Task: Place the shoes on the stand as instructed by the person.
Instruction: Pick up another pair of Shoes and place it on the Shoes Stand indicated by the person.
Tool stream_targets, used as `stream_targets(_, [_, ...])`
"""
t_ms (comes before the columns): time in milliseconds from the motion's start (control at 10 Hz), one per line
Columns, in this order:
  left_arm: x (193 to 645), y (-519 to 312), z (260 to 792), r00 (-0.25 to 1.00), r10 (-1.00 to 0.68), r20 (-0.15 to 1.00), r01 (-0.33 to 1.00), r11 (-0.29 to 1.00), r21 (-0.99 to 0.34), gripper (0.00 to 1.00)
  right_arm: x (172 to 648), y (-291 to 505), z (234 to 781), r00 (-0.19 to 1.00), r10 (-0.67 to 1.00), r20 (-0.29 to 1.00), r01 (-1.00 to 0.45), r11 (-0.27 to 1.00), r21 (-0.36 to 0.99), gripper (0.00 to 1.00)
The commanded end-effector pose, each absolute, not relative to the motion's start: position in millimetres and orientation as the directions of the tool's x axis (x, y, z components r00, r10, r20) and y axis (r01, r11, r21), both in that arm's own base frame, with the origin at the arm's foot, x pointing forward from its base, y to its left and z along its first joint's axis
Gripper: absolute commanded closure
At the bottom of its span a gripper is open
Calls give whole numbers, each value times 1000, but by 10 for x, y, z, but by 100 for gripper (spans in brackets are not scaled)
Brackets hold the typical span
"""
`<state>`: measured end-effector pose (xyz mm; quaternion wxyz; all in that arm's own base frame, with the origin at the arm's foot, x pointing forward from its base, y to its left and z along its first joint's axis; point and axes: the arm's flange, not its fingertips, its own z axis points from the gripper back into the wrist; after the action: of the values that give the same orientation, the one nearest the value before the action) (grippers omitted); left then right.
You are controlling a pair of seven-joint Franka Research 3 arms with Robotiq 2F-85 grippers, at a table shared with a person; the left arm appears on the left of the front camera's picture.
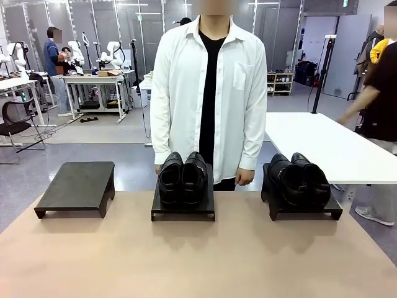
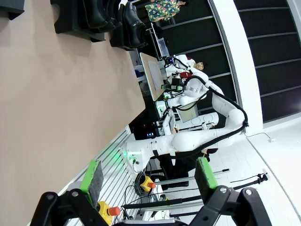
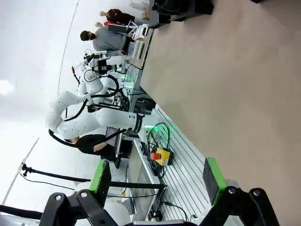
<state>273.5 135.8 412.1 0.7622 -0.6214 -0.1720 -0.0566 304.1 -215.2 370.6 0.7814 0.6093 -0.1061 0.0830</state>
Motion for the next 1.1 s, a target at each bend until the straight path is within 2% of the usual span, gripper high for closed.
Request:
stream_targets(0, [2727,1361,4132,933,123,339,309,215,-927,0,2965,-2174,3808,961,11,276,-269,260,927,0])
stream_targets(1000, [2727,1361,4132,933,123,339,309,215,-927,0,2965,-2174,3808,961,11,276,-269,260,927,0])
